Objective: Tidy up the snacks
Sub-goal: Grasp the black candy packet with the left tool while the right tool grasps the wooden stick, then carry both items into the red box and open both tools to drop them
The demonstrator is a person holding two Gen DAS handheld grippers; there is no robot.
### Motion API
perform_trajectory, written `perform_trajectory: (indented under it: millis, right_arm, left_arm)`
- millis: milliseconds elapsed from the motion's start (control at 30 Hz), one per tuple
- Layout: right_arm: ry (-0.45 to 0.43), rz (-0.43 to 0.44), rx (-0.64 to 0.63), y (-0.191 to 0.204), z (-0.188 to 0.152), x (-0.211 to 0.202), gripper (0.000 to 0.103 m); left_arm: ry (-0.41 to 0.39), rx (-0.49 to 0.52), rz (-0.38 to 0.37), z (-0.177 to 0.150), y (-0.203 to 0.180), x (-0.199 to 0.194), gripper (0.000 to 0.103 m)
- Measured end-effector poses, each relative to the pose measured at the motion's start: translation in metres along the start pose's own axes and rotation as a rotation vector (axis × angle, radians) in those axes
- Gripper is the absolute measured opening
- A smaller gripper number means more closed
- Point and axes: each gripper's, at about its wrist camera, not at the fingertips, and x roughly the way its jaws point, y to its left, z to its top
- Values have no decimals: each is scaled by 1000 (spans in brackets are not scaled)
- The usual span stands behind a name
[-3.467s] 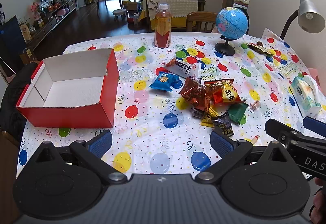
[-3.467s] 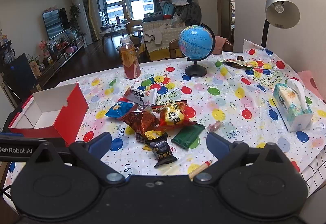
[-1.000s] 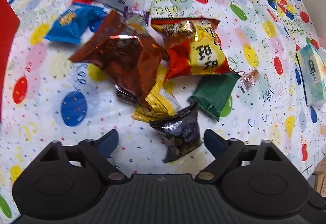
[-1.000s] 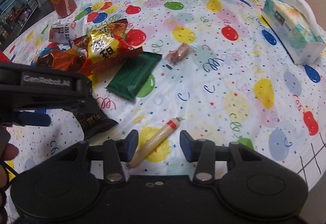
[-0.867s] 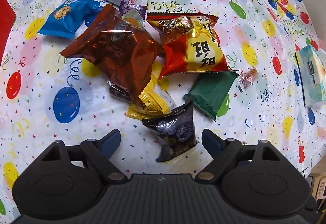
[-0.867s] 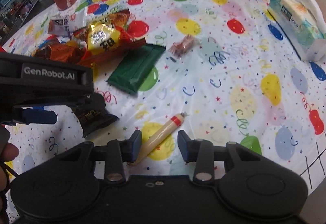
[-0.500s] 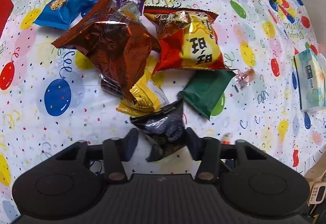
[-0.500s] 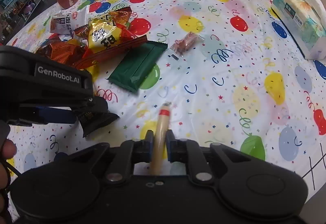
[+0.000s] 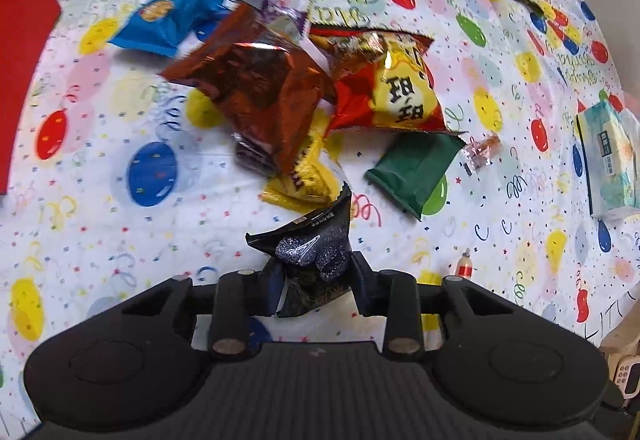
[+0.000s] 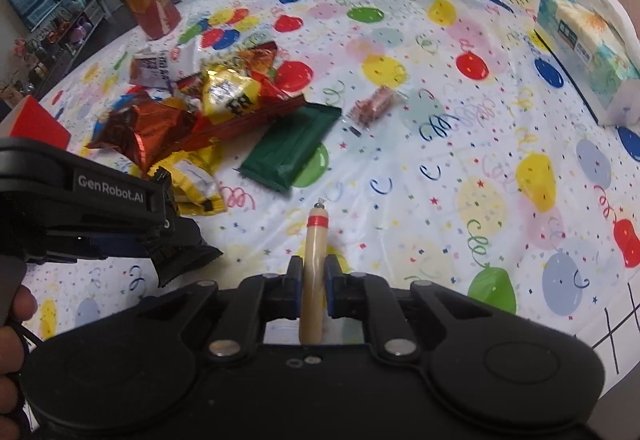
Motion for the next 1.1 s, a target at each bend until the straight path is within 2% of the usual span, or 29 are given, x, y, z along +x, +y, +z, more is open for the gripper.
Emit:
perform_trajectory:
  millis: [500, 800, 1100]
  right_arm:
    - [-68, 170, -177, 73, 26, -36, 9]
    - [-86, 262, -316, 147, 41, -51, 9]
    - [-109, 302, -400, 232, 54, -55, 9]
  left_arm:
    - [-127, -77, 49, 1, 68, -83, 34]
    - [-174, -120, 91, 8, 136, -131, 34]
    - [-217, -130, 120, 26, 211, -174, 34]
